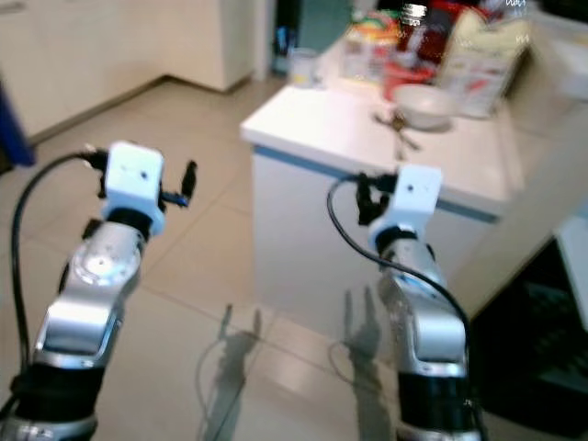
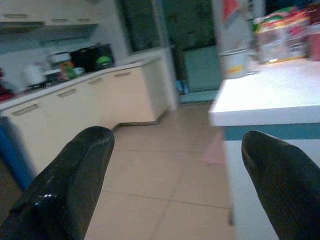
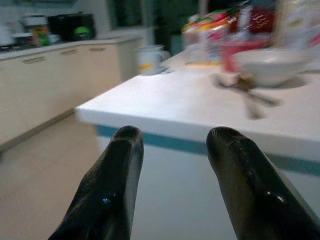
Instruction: Setting the table
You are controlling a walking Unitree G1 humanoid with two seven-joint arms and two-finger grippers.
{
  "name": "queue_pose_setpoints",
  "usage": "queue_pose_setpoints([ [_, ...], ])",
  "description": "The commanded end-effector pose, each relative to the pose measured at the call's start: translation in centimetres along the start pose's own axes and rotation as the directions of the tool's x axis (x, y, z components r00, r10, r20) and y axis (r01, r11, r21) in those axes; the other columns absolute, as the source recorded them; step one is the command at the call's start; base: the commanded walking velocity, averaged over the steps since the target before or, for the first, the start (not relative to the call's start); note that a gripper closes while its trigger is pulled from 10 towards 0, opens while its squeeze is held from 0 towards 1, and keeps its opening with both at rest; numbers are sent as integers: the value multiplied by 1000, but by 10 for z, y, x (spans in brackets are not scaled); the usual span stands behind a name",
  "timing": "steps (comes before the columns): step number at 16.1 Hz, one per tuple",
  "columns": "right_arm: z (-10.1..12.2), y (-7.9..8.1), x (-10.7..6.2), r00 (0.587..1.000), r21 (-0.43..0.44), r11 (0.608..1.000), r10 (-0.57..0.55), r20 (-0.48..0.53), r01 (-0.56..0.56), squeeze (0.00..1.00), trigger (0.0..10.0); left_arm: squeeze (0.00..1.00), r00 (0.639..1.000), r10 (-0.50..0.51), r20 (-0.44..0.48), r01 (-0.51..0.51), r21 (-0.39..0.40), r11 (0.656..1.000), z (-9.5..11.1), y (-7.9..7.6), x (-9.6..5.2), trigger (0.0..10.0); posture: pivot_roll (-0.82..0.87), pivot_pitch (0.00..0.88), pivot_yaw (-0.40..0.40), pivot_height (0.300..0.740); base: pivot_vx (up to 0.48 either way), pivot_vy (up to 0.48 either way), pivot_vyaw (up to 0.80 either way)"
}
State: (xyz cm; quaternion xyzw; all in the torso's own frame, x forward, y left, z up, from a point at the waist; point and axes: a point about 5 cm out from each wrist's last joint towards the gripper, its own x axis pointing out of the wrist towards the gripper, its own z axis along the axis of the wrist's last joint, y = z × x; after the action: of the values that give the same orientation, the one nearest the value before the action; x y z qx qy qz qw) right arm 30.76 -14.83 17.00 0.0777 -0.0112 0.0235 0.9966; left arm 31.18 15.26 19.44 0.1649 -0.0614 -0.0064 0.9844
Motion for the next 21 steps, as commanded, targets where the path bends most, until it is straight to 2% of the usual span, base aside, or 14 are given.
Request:
queue_pose_setpoints([
  [1,4,-2,1,1000,-14,1000,-11,11,11,0,10000,0,1000,0,10,0,3,1000,3,0,2,10000,-5,0,-59,740,326,0,0],
  [7,-2,-2,-3,1000,13,1000,-21,-2,21,0,10000,0,1000,2,2,-2,14,1000,-1,1,-5,10000,9,0,-77,740,330,0,0],
  [11,-4,2,0,1000,38,999,1,-16,0,0,10000,0,1000,4,-2,-4,20,1000,-3,2,-8,10000,33,0,-83,740,328,0,0],
  [13,-11,4,1,999,70,998,7,-35,-4,0,10000,0,1000,17,-3,-17,33,999,-4,6,-9,10000,48,0,-84,740,328,0,-800],
  [15,-7,6,5,1000,74,997,2,-23,-1,0,10000,0,1000,15,3,-15,34,999,-2,7,-4,10000,33,0,-66,740,330,0,-600],
  [16,-3,1,8,1000,105,994,-24,-17,26,0,10000,0,1000,7,17,-8,30,1000,2,5,1,10000,33,0,-67,740,330,0,0],
  [19,2,-8,12,999,71,997,-38,-7,39,0,10000,0,999,-17,29,16,37,999,4,-1,3,10000,31,0,-59,740,329,0,0],
  [21,2,-16,18,997,76,994,-73,-33,76,0,10000,0,999,-18,44,16,40,999,8,1,8,10000,29,0,-58,740,330,0,-653],
])
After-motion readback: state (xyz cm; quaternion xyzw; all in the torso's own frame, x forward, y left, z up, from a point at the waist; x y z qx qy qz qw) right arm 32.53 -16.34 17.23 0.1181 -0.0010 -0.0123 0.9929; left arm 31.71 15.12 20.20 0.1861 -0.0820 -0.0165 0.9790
